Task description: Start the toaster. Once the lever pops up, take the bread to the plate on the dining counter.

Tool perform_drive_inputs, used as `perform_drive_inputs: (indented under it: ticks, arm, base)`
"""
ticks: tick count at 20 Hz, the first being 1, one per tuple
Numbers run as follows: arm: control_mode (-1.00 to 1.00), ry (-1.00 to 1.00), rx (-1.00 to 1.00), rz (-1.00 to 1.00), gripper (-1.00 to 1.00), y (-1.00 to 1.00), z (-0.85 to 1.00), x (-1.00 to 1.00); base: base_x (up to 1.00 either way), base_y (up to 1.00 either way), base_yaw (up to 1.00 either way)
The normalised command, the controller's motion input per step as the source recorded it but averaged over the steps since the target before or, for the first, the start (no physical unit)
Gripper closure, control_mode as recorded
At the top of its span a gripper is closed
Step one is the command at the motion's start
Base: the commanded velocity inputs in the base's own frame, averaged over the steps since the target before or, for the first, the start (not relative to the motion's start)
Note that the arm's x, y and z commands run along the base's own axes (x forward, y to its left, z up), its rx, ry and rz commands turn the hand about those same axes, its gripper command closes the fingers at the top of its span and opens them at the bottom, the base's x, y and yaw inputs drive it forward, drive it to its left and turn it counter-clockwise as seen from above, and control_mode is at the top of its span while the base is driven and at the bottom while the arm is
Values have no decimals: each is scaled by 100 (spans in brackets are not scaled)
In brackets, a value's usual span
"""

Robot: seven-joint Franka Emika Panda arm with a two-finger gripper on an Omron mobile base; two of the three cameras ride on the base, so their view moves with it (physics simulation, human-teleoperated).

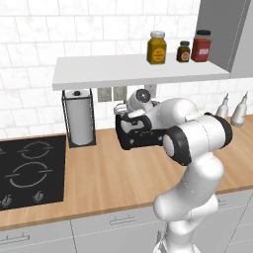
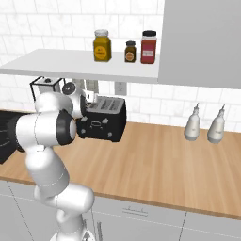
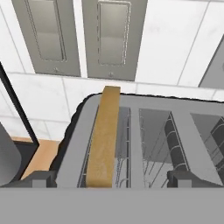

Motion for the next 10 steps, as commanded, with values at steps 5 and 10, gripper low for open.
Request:
perform_drive_inputs:
  ticks: [5,10]
  arm:
    - [-100,0,0,0,-100,0,-16,15]
    - [-100,0,0,0,-100,0,-13,20]
  base:
    - [0,0,0]
    - [0,0,0]
